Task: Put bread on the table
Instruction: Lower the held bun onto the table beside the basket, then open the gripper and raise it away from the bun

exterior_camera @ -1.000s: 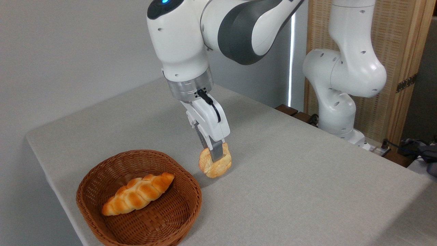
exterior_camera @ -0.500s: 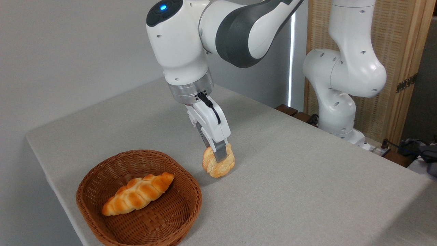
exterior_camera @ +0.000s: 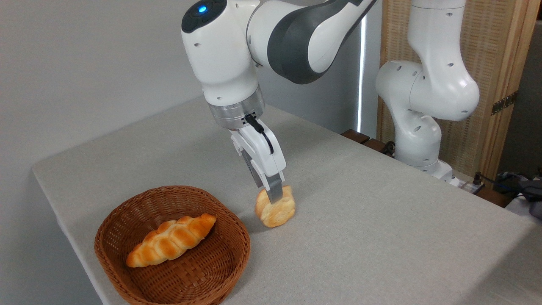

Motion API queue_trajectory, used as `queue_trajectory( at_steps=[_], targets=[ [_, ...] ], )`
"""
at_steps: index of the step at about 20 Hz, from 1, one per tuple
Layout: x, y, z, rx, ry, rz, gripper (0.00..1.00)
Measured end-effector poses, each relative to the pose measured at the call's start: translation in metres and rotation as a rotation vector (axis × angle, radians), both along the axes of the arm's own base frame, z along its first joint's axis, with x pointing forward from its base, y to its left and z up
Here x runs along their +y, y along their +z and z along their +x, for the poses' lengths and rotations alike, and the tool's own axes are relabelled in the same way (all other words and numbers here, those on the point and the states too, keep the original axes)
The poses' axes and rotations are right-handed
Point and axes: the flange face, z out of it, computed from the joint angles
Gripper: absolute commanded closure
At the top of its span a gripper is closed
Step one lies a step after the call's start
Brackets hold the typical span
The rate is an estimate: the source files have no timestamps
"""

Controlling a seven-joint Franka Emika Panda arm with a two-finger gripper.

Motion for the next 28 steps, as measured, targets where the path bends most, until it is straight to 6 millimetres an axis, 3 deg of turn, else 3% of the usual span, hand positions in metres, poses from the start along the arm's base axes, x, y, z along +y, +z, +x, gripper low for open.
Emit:
queue_trajectory(
  at_steps=[9, 16, 28],
  targets=[
    [0.002, 0.003, 0.001, -0.008, -0.006, 0.016, 0.00],
    [0.004, 0.033, 0.013, -0.099, 0.004, 0.016, 0.00],
    [0.005, 0.082, 0.038, -0.237, 0.255, 0.031, 0.00]
  ],
)
